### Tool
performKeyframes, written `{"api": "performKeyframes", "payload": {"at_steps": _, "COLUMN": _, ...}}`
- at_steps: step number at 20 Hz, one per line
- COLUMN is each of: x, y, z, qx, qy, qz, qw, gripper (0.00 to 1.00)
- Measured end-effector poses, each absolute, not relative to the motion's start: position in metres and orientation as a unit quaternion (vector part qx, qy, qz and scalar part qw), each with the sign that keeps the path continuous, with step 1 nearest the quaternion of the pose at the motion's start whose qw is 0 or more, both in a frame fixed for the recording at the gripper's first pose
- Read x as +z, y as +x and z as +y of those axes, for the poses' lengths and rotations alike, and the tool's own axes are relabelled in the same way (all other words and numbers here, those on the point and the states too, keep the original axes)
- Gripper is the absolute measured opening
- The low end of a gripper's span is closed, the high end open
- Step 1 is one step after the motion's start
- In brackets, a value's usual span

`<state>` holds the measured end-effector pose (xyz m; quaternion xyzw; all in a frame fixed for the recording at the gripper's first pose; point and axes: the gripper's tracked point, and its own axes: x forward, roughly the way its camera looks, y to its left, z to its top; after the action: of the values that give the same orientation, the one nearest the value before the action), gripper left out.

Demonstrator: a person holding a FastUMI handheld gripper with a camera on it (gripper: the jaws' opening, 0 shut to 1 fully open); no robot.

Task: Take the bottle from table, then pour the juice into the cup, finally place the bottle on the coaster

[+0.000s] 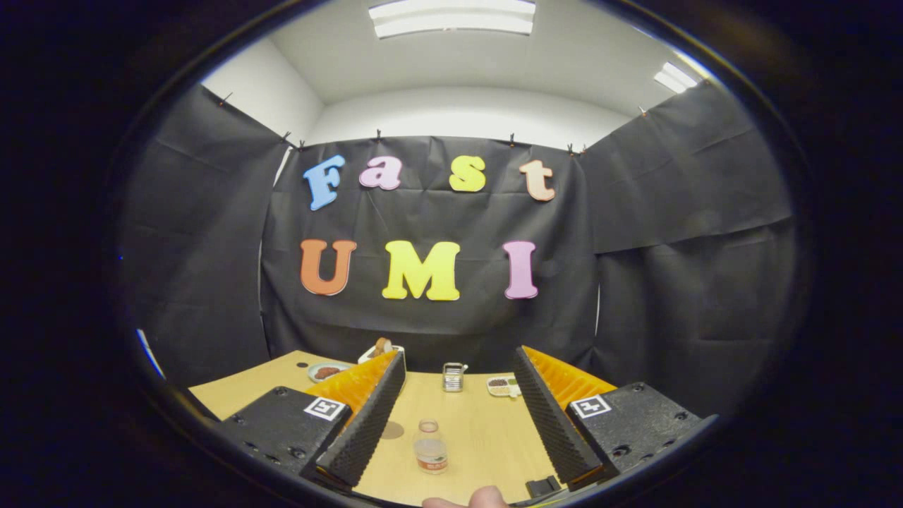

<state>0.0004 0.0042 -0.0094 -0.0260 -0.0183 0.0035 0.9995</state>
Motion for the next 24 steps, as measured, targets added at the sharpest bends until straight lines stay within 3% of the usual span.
{"api": "performKeyframes", "payload": {"at_steps": 17, "x": -0.124, "y": 0.004, "z": 0.009, "qx": 0.017, "qy": -0.003, "qz": -0.034, "qw": 0.999, "gripper": 1.00}}
{"api": "performKeyframes", "payload": {"at_steps": 24, "x": -0.190, "y": 0.023, "z": 0.024, "qx": 0.038, "qy": 0.005, "qz": 0.004, "qw": 0.999, "gripper": 1.00}}
